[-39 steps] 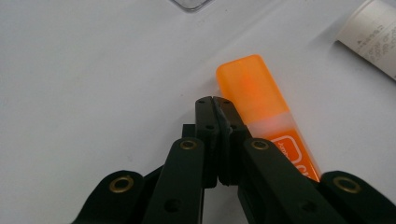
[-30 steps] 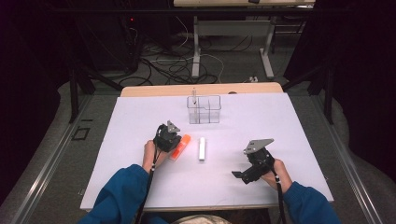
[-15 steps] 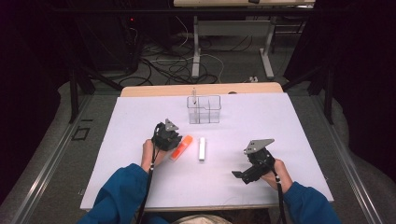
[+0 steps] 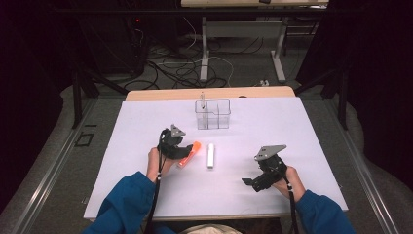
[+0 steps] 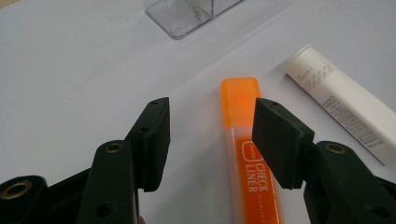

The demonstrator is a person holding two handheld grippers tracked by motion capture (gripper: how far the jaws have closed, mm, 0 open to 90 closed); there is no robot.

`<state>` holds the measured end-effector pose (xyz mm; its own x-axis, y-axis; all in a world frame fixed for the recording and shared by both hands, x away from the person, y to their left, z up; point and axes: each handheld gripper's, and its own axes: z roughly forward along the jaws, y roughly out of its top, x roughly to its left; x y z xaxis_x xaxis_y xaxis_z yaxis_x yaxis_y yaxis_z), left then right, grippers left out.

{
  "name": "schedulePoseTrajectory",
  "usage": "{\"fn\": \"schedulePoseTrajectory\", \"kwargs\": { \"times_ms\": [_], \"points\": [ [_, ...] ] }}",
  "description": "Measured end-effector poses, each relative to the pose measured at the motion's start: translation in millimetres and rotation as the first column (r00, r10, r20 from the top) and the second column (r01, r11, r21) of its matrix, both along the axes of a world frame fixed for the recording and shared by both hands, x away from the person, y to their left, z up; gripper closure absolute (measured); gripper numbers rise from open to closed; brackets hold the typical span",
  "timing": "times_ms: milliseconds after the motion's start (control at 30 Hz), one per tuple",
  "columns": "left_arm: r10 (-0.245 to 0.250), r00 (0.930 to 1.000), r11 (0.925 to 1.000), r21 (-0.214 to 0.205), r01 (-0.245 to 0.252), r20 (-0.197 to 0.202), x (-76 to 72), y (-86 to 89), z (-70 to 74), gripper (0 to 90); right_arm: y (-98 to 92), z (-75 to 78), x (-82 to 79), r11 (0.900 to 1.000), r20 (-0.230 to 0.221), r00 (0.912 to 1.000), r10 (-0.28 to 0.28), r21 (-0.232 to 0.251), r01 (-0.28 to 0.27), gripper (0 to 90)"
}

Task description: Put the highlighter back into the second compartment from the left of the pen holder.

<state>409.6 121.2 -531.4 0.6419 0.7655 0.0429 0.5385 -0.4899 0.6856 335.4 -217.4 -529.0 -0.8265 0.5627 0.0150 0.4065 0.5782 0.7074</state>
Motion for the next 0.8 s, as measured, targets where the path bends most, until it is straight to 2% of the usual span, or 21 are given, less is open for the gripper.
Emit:
{"fn": "schedulePoseTrajectory", "kwargs": {
  "times_ms": [167, 200, 300, 800],
  "points": [
    [0.006, 0.9998, 1.0, -0.002, -0.006, -0.021, -2.2, -6.0, -4.3, 43.9, 0.1, 0.3, 0.0, 1.0, -0.006, 1.0, 0.001, -0.008, -0.001, 1.2],
    [0.002, 0.9992, 1.0, 0.003, -0.002, -0.04, -2.4, -6.7, -4.5, 43.7, 0.1, 0.4, 0.0, 0.9999, -0.004, 1.0, -0.001, -0.012, 0.001, 1.2],
    [0.012, 0.9989, 0.9999, -0.004, -0.012, -0.045, -2.7, -10.9, -8.5, 44.4, 0.6, -0.3, 0.0, 1.0, -0.005, 1.0, -0.003, -0.007, 0.003, 1.2],
    [0.017, 0.9959, 0.9997, 0.017, -0.016, -0.088, 1.4, -19.2, -20.9, 57.6, 1.6, -1.4, 0.5, 0.9997, -0.015, 0.9998, -0.015, -0.017, 0.014, 2.5]
  ]
}}
